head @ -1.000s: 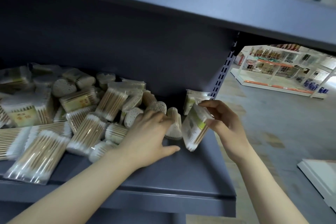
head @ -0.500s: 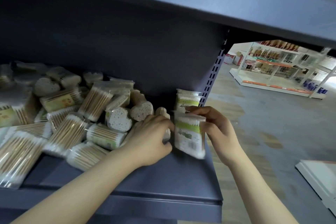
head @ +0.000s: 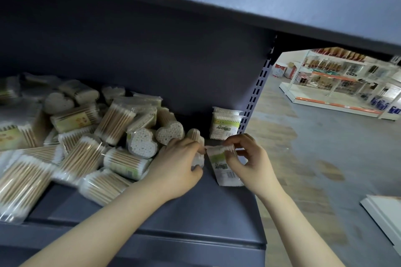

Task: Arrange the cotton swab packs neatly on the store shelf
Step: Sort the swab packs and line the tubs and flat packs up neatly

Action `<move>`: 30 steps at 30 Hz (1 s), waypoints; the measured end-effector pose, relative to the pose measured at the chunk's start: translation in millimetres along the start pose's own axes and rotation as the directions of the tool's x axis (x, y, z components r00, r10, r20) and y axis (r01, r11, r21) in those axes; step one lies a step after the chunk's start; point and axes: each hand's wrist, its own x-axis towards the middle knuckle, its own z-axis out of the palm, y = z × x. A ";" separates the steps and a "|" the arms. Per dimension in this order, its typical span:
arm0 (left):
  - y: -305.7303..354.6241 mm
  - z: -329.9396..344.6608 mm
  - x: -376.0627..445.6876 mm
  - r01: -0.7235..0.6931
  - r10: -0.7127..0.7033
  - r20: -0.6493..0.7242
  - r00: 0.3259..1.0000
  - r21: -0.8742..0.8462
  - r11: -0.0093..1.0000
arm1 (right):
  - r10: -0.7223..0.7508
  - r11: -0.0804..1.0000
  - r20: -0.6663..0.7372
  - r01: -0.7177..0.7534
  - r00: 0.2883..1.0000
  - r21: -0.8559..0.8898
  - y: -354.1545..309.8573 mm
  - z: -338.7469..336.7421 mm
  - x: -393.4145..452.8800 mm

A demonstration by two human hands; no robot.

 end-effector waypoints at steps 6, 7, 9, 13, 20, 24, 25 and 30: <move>-7.9 -0.2 1.5 -0.024 0.026 -0.093 0.995 0.020 1.000 | -0.014 1.000 -0.054 0.013 0.998 -0.012 -5.4 -5.0 7.9; -10.1 0.7 1.4 -0.006 0.010 -0.101 0.995 0.039 0.999 | -0.020 1.000 -0.071 0.022 0.997 0.014 -8.5 -6.3 10.1; -9.8 1.0 -0.8 0.019 -0.011 -0.121 0.993 0.063 0.998 | -0.041 0.997 -0.117 0.049 0.992 0.066 -15.9 -9.3 15.0; -4.9 2.1 -4.3 -0.041 0.068 -0.167 0.984 0.161 0.986 | -0.020 0.986 -0.201 0.052 0.979 0.158 -27.9 -10.2 24.3; 5.6 3.3 -7.3 0.020 -0.014 -0.104 0.994 0.054 0.998 | 0.032 0.961 -0.194 0.024 0.980 0.276 -33.2 -6.4 24.8; 6.9 7.3 -7.3 0.025 -0.017 -0.100 0.995 0.086 0.996 | 0.068 0.945 -0.213 0.005 0.975 0.327 -32.6 -7.0 23.9; 6.9 8.4 -7.2 0.032 -0.022 -0.114 0.993 0.081 0.996 | 0.076 0.942 -0.211 -0.001 0.975 0.335 -33.3 -7.3 24.0; 8.1 8.5 -8.0 0.059 -0.069 -0.172 0.983 -0.061 0.996 | 0.097 0.933 -0.174 -0.029 0.980 0.358 -32.5 -10.3 22.0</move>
